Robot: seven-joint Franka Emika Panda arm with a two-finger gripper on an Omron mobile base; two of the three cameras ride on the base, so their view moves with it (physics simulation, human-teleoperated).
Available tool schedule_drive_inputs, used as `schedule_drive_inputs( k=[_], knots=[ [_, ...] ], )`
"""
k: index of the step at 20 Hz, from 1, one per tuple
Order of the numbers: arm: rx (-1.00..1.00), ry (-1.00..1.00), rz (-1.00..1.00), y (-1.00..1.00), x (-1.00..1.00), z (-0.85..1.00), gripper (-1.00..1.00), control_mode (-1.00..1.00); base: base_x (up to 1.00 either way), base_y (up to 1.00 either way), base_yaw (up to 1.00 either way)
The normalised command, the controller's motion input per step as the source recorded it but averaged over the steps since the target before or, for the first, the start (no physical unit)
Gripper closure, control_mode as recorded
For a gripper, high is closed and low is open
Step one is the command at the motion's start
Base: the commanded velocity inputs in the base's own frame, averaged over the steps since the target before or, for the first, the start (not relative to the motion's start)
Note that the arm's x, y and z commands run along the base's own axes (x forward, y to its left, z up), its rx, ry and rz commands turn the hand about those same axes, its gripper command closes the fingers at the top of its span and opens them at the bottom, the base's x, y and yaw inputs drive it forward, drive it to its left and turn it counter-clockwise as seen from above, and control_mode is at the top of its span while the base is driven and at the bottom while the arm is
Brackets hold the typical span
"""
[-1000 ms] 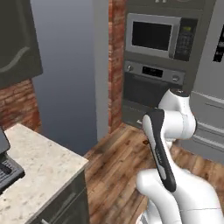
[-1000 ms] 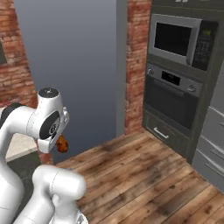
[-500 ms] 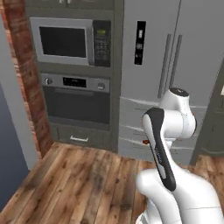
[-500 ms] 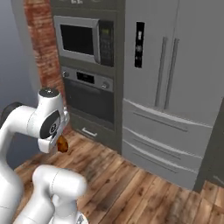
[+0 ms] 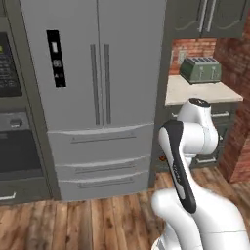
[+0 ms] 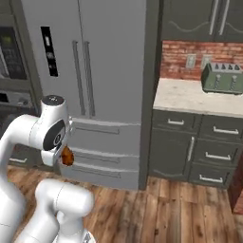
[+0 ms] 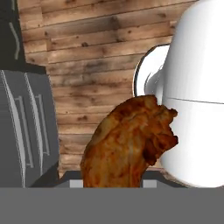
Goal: Take the chicken drumsticks from the pan and place one on each plate on the dining counter.
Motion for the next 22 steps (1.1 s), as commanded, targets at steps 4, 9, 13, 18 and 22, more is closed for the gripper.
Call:
schedule_drive_inputs(
  k=[4, 9, 13, 18, 22],
  knots=[
    [0.00, 0.00, 0.00, 0.00, 0.00, 0.00, 1.00, 1.00, 0.46, -0.75, -0.67],
    [0.00, 0.00, 0.00, 0.00, 0.00, 0.00, 1.00, 1.00, 0.45, -0.73, -0.67],
    [0.00, 0.00, 0.00, 0.00, 0.00, 0.00, 1.00, 1.00, 0.56, -0.68, -0.66],
    [0.00, 0.00, 0.00, 0.00, 0.00, 0.00, 1.00, 1.00, 0.67, -0.64, -0.63],
    [0.00, 0.00, 0.00, 0.00, 0.00, 0.00, 1.00, 1.00, 0.74, -0.60, -0.60]
  ],
)
